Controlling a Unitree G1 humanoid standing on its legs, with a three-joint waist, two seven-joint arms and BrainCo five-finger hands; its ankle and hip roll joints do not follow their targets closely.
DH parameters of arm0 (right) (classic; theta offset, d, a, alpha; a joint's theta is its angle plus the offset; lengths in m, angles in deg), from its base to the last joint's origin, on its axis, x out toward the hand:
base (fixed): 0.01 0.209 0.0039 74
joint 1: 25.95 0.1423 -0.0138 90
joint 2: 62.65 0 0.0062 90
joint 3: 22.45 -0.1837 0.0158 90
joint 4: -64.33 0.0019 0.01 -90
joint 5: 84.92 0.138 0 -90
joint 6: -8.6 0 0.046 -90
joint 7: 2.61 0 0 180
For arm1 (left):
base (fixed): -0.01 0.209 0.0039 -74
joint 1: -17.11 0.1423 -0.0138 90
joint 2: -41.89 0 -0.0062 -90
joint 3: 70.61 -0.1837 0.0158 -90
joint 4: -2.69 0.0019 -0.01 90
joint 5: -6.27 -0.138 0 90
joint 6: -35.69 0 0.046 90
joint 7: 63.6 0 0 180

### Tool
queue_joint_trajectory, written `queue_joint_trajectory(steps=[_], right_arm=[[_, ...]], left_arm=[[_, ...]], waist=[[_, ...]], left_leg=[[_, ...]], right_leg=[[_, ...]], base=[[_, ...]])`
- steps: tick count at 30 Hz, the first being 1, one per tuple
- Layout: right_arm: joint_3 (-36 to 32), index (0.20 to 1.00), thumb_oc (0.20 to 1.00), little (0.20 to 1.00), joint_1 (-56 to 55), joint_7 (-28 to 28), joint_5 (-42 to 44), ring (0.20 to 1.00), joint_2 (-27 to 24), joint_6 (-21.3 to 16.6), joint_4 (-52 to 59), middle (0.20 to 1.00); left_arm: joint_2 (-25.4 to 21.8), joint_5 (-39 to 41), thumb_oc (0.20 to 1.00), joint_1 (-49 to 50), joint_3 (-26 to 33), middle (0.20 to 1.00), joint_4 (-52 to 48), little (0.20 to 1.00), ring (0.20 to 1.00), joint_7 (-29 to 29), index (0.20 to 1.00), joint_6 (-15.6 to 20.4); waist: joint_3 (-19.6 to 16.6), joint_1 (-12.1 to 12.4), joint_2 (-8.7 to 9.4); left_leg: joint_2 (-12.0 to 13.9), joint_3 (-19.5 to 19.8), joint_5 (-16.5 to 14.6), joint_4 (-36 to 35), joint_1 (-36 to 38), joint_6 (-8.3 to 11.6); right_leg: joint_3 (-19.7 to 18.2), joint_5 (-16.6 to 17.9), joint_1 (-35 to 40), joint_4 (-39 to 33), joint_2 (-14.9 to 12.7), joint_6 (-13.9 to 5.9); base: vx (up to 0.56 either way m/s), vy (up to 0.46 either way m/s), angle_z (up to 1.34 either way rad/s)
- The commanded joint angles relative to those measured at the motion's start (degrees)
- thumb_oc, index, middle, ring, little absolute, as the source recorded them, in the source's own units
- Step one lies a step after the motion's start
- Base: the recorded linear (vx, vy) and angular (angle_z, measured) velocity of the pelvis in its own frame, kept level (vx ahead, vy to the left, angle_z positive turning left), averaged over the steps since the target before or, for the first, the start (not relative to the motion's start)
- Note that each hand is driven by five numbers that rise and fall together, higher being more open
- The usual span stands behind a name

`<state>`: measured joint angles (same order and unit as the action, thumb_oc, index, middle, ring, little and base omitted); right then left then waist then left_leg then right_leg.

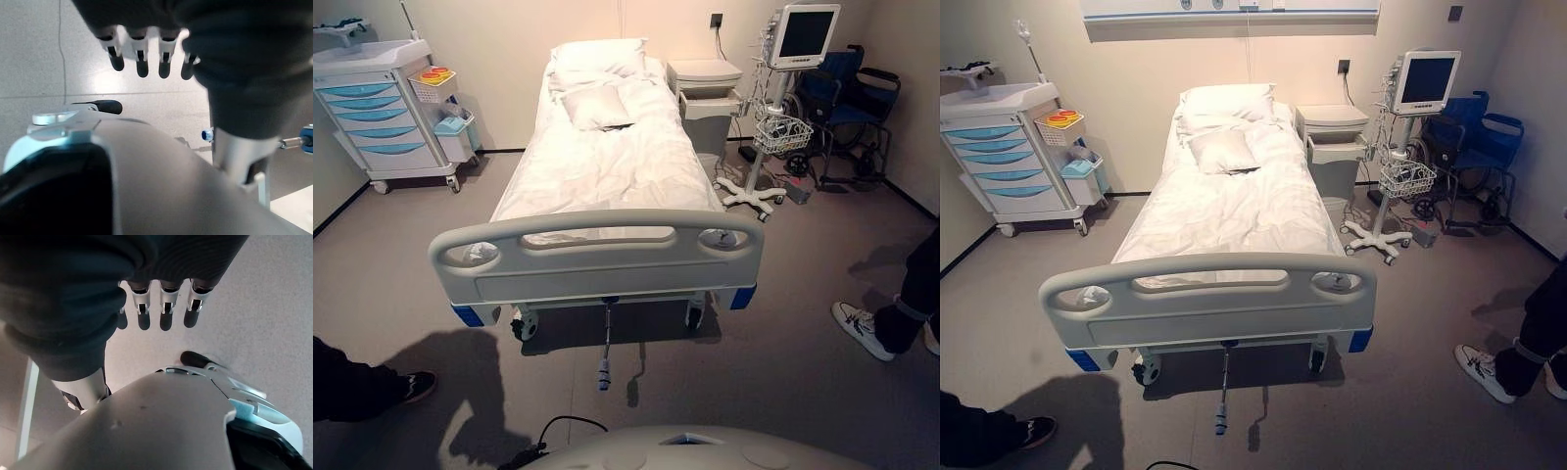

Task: Raise the hospital bed

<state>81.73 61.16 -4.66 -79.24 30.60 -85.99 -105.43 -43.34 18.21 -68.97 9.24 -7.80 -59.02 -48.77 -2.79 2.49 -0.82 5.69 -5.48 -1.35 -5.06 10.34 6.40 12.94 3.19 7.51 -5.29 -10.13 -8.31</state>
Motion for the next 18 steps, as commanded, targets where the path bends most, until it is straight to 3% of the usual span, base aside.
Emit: queue_joint_trajectory(steps=[1,18], right_arm=[[1.4,1.0,1.0,1.0,4.7,-0.3,-0.3,1.0,0.6,-0.4,-3.5,1.0],[0.6,1.0,1.0,1.0,4.3,0.3,1.2,1.0,0.3,-1.1,-3.5,1.0]], left_arm=[[1.7,-2.9,1.0,-4.3,-1.3,1.0,3.8,1.0,1.0,0.6,1.0,0.3],[2.6,5.4,1.0,-5.1,0.2,1.0,1.2,1.0,1.0,1.3,1.0,1.4]], waist=[[2.0,0.1,1.28],[1.9,0.0,1.52]], left_leg=[[-4.9,2.4,0.0,1.8,-2.7,-5.74],[-4.7,2.4,0.0,1.5,-2.5,-5.58]], right_leg=[[1.6,1.0,0.1,1.6,1.2,1.33],[1.7,1.0,0.2,1.5,1.3,1.31]], base=[[0.0,0.0,0.0],[0.0,0.0,0.0]])
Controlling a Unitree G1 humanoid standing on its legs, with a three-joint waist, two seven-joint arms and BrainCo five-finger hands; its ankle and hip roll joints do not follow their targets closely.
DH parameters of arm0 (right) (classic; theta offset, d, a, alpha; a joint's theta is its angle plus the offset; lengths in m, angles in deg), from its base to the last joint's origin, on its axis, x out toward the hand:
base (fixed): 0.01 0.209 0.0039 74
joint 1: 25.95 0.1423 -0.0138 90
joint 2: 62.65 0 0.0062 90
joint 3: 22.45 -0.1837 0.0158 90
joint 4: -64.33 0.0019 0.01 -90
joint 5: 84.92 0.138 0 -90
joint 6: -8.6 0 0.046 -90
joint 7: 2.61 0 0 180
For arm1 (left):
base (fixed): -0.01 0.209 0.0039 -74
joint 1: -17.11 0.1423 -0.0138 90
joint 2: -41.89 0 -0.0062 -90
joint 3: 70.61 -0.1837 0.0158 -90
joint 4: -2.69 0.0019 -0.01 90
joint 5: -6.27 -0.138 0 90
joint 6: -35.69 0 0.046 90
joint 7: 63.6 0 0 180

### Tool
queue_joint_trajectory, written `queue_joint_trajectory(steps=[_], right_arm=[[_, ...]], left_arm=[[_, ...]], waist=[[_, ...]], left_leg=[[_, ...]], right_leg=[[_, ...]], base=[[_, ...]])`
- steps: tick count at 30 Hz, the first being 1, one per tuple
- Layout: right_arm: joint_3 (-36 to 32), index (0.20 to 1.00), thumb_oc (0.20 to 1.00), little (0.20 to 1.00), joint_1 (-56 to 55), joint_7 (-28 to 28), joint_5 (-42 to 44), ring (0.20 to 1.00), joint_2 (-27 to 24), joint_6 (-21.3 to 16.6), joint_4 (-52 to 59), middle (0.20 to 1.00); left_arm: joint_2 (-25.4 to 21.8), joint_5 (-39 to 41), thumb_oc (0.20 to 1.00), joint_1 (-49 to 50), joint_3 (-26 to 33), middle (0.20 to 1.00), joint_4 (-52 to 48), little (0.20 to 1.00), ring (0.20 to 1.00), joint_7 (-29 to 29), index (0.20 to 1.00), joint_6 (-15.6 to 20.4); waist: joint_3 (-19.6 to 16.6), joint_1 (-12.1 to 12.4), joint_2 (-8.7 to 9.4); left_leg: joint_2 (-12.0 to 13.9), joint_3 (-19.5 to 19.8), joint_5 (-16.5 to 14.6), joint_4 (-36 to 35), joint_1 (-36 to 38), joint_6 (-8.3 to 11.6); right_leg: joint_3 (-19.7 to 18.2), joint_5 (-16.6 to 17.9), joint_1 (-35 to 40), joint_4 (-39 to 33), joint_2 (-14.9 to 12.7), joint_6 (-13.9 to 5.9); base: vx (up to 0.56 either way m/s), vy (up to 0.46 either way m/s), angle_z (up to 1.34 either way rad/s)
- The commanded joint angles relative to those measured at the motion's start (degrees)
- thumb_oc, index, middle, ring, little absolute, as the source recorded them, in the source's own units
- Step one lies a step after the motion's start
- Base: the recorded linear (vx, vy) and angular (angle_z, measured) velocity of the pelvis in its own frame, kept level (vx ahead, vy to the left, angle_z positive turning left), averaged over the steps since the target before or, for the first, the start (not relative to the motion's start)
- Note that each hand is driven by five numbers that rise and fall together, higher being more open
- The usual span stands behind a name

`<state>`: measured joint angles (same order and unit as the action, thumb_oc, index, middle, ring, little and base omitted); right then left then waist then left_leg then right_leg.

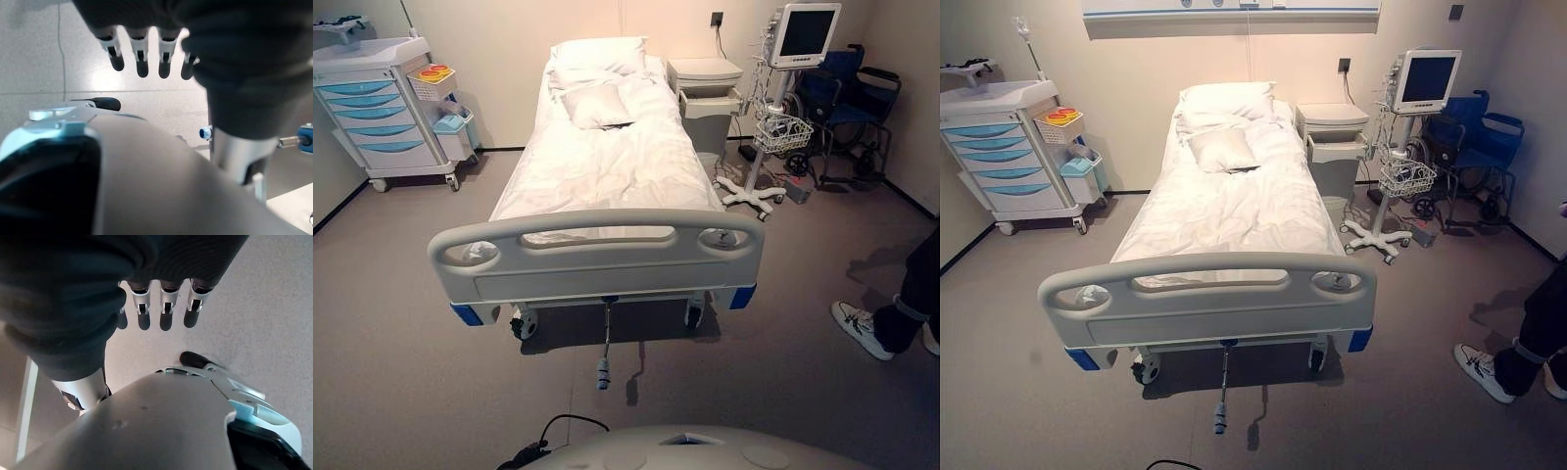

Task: Raise the hospital bed

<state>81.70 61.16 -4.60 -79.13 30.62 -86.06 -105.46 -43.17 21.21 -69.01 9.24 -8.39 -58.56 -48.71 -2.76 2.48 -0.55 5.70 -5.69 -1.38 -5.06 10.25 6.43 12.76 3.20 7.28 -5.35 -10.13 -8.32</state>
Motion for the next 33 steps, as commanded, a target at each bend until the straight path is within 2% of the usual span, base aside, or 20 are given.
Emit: queue_joint_trajectory(steps=[1,8,23,24,30,31,33], right_arm=[[0.7,1.0,1.0,1.0,4.1,0.2,0.7,1.0,0.3,-1.0,-3.7,1.0],[0.5,1.0,1.0,1.0,4.1,0.2,1.0,1.0,0.8,-0.8,-3.5,1.0],[0.7,1.0,1.0,1.0,4.2,0.5,1.4,1.0,0.6,-0.9,-2.7,1.0],[0.8,1.0,1.0,1.0,5.1,1.1,2.0,1.0,0.1,-1.0,-1.9,1.0],[0.8,1.0,1.0,1.0,5.1,1.1,2.0,1.0,0.1,-1.0,-1.9,1.0],[1.1,1.0,1.0,1.0,7.3,2.5,3.2,1.0,-0.9,-1.4,-0.7,1.0],[1.6,1.0,1.0,1.0,7.4,2.8,3.8,1.0,-0.9,-2.0,2.0,1.0]], left_arm=[[2.2,0.0,1.0,-4.7,-0.1,1.0,2.8,1.0,1.0,0.8,1.0,1.2],[1.2,-3.3,1.0,-3.6,1.1,1.0,5.3,1.0,1.0,-0.7,1.0,0.6],[1.0,-6.3,1.0,-4.5,-1.1,1.0,4.3,1.0,1.0,-1.9,1.0,1.0],[0.8,-5.8,1.0,-5.9,-1.6,1.0,3.4,1.0,1.0,-2.9,1.0,1.3],[0.8,-5.8,1.0,-5.9,-1.6,1.0,3.4,1.0,1.0,-2.9,1.0,1.3],[0.3,-3.9,1.0,-8.7,-2.2,1.0,2.4,1.0,1.0,-5.0,1.0,2.2],[0.1,-2.7,1.0,-9.3,-2.0,1.0,1.8,1.0,1.0,-5.5,1.0,2.4]], waist=[[1.9,0.1,1.27],[1.9,0.4,1.3],[2.4,0.1,1.16],[4.2,-0.3,1.1],[4.2,-0.3,1.1],[7.5,-1.2,1.27],[7.9,-1.5,1.46]], left_leg=[[-4.7,2.7,0.1,1.5,-2.4,-5.62],[-4.9,2.9,0.2,1.4,-2.3,-5.64],[-4.8,2.7,0.7,0.9,-2.7,-5.57],[-4.9,2.5,1.7,0.7,-5.2,-5.5],[-4.9,2.5,1.7,0.7,-5.2,-5.5],[-5.0,1.8,3.9,0.5,-10.9,-5.36],[-5.0,1.6,4.8,0.1,-12.7,-5.22]], right_leg=[[1.9,1.0,0.5,1.6,1.3,1.32],[2.2,1.0,0.6,1.6,1.2,1.36],[2.2,1.2,0.0,1.3,1.4,1.43],[1.7,2.1,-2.6,1.0,1.4,1.34],[1.7,2.1,-2.6,1.0,1.4,1.34],[0.7,4.4,-8.9,0.6,1.5,1.25],[0.5,5.1,-10.8,0.5,1.5,1.32]], base=[[0.0,0.0,0.0],[0.0,0.0,0.0],[-0.01,0.001,0.0],[-0.12,0.009,-0.03],[-0.07,0.001,-0.01],[-0.33,-0.004,-0.01],[-0.2,-0.003,-0.12]])
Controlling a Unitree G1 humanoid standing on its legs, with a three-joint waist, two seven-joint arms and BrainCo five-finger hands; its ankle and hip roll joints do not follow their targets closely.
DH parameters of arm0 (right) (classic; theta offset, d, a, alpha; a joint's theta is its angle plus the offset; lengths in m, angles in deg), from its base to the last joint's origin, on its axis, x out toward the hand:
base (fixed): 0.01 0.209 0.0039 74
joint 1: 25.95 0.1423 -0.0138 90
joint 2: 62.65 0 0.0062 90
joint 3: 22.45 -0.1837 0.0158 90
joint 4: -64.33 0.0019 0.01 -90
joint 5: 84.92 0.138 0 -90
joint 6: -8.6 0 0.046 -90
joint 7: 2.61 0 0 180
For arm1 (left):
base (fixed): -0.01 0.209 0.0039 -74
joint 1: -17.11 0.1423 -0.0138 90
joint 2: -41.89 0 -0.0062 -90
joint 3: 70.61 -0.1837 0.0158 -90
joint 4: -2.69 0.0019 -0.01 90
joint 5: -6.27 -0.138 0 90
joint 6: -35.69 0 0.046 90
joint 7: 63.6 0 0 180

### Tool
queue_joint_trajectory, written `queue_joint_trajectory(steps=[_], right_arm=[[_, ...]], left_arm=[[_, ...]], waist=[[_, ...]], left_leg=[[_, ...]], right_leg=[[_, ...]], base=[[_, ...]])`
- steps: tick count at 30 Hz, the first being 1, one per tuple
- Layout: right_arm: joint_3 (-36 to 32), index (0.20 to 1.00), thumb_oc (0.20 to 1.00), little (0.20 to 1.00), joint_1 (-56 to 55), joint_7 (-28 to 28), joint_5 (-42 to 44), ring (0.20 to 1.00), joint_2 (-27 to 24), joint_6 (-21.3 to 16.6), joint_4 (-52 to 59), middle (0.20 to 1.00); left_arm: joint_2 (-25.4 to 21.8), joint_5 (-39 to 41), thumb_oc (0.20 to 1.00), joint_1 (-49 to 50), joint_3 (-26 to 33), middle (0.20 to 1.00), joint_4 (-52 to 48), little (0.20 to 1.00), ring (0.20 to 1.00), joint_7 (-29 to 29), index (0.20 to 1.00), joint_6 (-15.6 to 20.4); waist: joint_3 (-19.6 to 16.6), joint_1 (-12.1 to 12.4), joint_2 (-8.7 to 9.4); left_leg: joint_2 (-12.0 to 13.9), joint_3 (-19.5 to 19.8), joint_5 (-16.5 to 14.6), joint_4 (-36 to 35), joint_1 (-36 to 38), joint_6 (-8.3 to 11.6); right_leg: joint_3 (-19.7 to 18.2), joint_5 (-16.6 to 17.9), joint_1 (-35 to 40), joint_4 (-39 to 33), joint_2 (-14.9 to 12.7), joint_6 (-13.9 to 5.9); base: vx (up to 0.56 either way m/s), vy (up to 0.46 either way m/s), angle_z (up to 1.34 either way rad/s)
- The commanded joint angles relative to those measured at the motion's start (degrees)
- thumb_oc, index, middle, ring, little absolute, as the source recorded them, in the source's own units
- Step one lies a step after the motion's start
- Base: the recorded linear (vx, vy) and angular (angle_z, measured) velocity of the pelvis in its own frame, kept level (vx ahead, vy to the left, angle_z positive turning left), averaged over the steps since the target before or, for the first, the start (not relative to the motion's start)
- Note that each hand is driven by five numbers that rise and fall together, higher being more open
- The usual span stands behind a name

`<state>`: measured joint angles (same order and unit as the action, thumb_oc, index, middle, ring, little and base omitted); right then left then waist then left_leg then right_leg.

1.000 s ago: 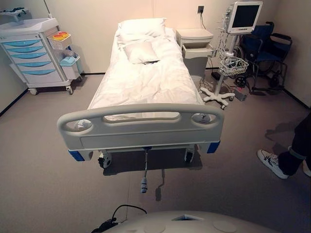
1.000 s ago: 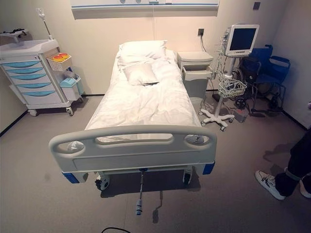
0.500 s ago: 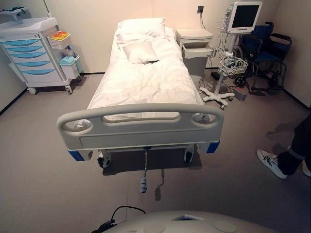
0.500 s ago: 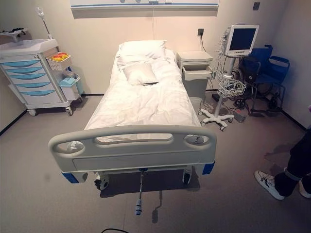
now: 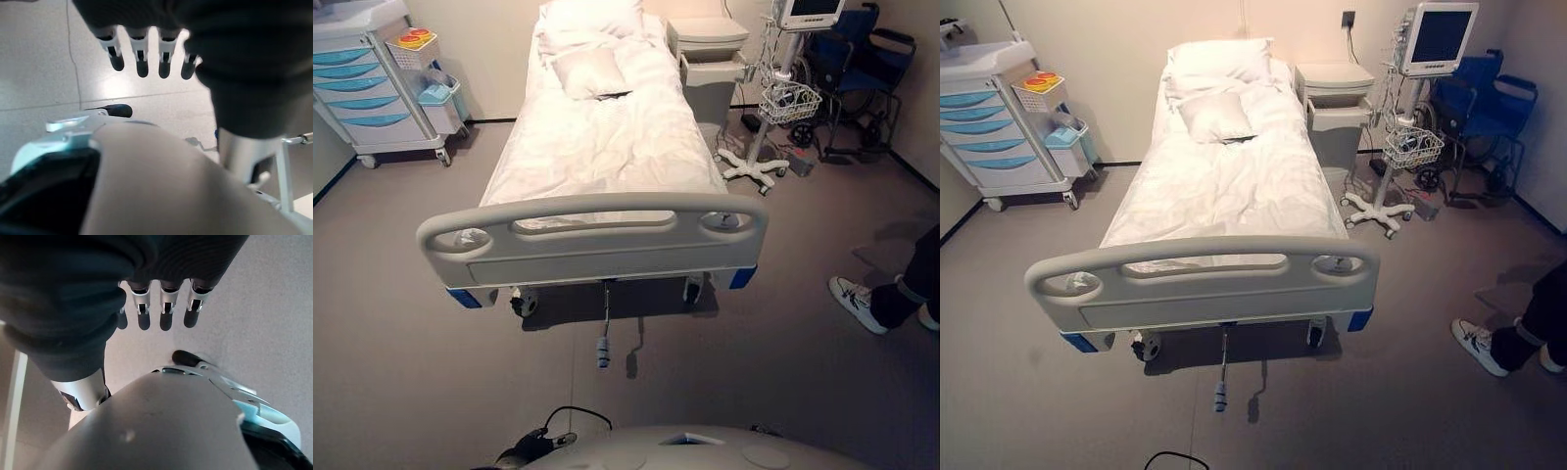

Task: Raise the hospital bed

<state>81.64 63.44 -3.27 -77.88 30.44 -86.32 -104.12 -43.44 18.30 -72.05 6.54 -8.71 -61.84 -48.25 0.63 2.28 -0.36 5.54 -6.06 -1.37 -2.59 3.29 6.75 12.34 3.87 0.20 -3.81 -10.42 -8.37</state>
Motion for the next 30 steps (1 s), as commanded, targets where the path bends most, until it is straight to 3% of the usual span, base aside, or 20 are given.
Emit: queue_joint_trajectory(steps=[1,17,23,30], right_arm=[[1.7,1.0,1.0,1.0,5.1,1.5,2.6,1.0,-0.8,-1.7,0.7,1.0],[2.5,1.0,1.0,1.0,5.5,5.6,3.5,1.0,-1.8,-3.4,9.1,1.0],[2.2,1.0,1.0,1.0,4.8,9.6,2.0,1.0,-3.7,-3.9,15.3,1.0],[0.4,1.0,1.0,1.0,7.2,12.9,5.0,1.0,-5.3,-4.9,13.6,1.0]], left_arm=[[0.3,0.2,1.0,-6.3,0.7,1.0,2.2,1.0,1.0,-2.2,1.0,1.9],[-0.4,5.0,1.0,-10.2,-0.1,1.0,-2.0,1.0,1.0,-7.1,1.0,3.9],[-0.8,9.9,1.0,-13.3,-0.6,1.0,-6.9,1.0,1.0,-9.7,1.0,5.8],[-1.5,13.0,1.0,-17.5,-2.1,1.0,-9.7,1.0,1.0,-11.9,1.0,6.4]], waist=[[4.5,-1.3,1.28],[10.7,-2.6,2.42],[14.1,-3.2,2.58],[17.4,-4.1,2.34]], left_leg=[[-4.8,2.0,4.7,-2.4,-5.7,-5.54],[-4.8,1.8,7.2,-2.4,-12.2,-5.37],[-4.8,1.9,8.3,-2.3,-15.2,-5.26],[-4.2,1.6,9.1,-2.0,-18.0,-5.08]], right_leg=[[0.9,4.4,-3.7,-1.1,1.8,1.37],[0.0,6.8,-10.9,-0.8,2.2,1.25],[-0.1,7.6,-13.7,-0.8,2.3,1.13],[-0.8,8.2,-17.0,-0.2,2.3,1.21]], base=[[-0.06,-0.012,-0.25],[-0.06,-0.004,-0.05],[-0.07,-0.004,-0.04],[-0.05,0.011,-0.04]])
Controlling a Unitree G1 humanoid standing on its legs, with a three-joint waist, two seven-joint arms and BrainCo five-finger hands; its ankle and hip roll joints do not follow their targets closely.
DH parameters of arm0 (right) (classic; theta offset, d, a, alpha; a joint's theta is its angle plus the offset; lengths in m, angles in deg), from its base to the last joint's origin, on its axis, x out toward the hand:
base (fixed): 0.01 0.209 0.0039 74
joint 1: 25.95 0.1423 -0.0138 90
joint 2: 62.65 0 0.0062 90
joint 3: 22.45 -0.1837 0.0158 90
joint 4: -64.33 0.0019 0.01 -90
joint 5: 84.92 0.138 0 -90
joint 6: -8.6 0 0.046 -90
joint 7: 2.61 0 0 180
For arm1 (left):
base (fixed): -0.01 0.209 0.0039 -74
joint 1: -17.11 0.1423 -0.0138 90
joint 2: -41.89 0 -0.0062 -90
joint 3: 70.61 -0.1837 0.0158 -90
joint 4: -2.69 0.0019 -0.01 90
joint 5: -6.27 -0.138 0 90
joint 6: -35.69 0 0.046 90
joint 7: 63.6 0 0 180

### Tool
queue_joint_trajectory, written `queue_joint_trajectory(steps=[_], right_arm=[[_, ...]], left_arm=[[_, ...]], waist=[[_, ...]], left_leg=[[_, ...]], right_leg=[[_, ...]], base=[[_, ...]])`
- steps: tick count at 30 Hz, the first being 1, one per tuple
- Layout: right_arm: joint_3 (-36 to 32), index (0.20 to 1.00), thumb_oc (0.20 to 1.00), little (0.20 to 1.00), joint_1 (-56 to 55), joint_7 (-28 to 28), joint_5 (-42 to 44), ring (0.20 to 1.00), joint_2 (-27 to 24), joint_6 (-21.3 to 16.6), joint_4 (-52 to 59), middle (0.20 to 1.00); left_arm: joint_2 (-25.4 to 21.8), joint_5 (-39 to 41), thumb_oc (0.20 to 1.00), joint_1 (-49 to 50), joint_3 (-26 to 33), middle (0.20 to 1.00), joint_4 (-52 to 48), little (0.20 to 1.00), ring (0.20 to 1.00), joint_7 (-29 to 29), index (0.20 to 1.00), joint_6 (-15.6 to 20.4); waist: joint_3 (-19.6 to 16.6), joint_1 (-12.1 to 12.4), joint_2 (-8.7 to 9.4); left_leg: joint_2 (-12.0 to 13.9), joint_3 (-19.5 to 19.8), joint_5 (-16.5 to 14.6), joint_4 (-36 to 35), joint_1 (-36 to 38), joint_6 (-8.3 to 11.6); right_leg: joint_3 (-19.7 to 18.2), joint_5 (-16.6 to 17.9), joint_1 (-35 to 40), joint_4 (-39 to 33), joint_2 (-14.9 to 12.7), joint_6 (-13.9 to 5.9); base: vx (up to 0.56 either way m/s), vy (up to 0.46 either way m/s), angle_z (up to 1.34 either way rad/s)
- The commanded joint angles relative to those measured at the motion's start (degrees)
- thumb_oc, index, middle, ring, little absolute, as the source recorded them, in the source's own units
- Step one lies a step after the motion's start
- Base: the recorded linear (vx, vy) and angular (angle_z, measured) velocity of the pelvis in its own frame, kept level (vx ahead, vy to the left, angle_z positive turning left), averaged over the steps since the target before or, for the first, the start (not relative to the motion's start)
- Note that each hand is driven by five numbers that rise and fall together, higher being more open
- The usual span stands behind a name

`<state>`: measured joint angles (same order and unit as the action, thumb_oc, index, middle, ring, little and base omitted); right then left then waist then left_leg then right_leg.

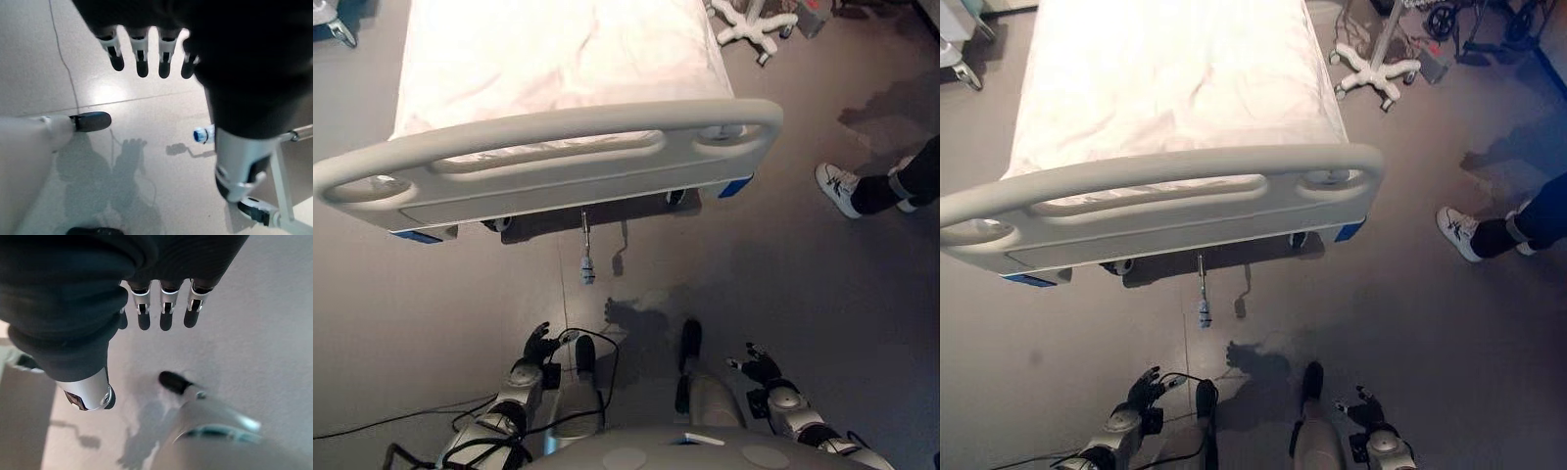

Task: Raise the hospital bed

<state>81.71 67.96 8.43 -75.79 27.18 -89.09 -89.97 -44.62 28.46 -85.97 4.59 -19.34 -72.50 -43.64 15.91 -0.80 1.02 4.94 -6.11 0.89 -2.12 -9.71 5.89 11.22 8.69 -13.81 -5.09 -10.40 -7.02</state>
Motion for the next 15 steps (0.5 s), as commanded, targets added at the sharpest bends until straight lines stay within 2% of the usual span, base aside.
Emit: queue_joint_trajectory(steps=[1,2,15], right_arm=[[0.3,1.0,1.0,1.0,2.7,1.2,2.9,1.0,-2.0,-2.2,-0.6,1.0],[0.9,1.0,1.0,1.0,3.7,-1.2,5.2,1.0,-2.2,-2.2,-2.0,1.0],[1.4,1.0,1.0,1.0,5.9,-1.6,9.0,1.0,-2.7,-3.3,-2.8,1.0]], left_arm=[[-0.3,2.8,1.0,-3.6,-0.1,1.0,0.9,1.0,1.0,-1.3,1.0,1.8],[-0.4,4.0,1.0,-5.2,-0.5,1.0,0.6,1.0,1.0,-0.8,1.0,2.0],[-1.8,10.7,1.0,-14.1,-1.1,1.0,-5.3,1.0,1.0,-1.9,1.0,3.1]], waist=[[2.1,-1.0,0.96],[3.1,-1.2,1.15],[7.0,-2.7,1.37]], left_leg=[[-3.6,1.7,6.8,-2.4,-5.1,-4.23],[-3.6,1.8,7.1,-2.5,-6.2,-4.2],[-3.4,1.6,9.1,-2.7,-14.4,-3.79]], right_leg=[[0.3,3.4,-3.0,1.1,2.2,-0.14],[0.4,3.7,-4.2,1.1,2.3,-0.08],[0.0,5.3,-12.9,1.5,2.4,-0.09]], base=[[-0.09,0.006,-0.07],[-0.04,-0.001,-0.09],[-0.03,0.0,-0.02]])
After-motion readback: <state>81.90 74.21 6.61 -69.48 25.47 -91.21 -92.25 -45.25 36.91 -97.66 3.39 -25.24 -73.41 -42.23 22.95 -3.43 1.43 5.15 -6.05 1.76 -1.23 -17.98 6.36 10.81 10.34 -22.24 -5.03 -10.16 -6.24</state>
